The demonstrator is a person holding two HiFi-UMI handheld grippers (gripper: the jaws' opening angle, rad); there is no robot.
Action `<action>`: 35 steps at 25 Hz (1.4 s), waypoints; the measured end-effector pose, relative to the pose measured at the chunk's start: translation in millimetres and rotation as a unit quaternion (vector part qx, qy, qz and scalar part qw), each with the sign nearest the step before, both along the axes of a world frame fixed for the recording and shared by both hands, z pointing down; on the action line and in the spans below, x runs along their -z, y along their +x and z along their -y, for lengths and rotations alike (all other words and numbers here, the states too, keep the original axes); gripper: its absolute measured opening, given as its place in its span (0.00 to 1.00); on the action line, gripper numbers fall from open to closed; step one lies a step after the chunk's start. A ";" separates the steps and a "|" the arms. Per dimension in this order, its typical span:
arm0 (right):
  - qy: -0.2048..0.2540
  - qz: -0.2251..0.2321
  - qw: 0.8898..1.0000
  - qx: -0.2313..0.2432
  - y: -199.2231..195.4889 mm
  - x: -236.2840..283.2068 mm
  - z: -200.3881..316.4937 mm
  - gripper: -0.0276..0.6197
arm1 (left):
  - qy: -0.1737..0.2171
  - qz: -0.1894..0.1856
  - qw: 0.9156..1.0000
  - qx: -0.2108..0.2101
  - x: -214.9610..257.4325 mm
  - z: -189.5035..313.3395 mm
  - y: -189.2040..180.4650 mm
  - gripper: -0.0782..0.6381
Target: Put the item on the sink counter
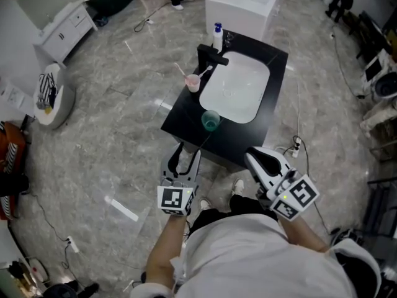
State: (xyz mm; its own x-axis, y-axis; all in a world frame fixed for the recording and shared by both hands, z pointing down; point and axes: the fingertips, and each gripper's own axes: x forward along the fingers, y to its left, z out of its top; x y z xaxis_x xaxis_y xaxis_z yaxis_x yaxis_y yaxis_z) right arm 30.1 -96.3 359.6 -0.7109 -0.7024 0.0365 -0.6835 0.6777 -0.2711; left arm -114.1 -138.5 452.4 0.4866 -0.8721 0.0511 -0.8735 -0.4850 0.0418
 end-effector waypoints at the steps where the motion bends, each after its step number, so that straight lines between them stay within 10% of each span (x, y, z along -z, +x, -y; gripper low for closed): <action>1: 0.001 0.000 1.000 -0.001 0.7 0.5 0.4 0.13 | 0.007 -0.001 1.000 -0.002 5.7 -0.3 0.9 0.38; 35: 0.010 0.013 1.000 0.016 35.1 5.5 53.6 0.13 | 0.026 0.035 0.997 0.065 33.4 18.2 1.2 0.14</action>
State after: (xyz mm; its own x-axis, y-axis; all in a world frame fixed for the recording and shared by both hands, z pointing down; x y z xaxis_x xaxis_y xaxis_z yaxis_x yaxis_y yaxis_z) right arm 65.3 -149.9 354.1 -0.7334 -0.6798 0.0051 -0.6546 0.7042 -0.2747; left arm -112.8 -156.7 418.9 0.3663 -0.9299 0.0341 -0.9289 -0.3675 -0.0447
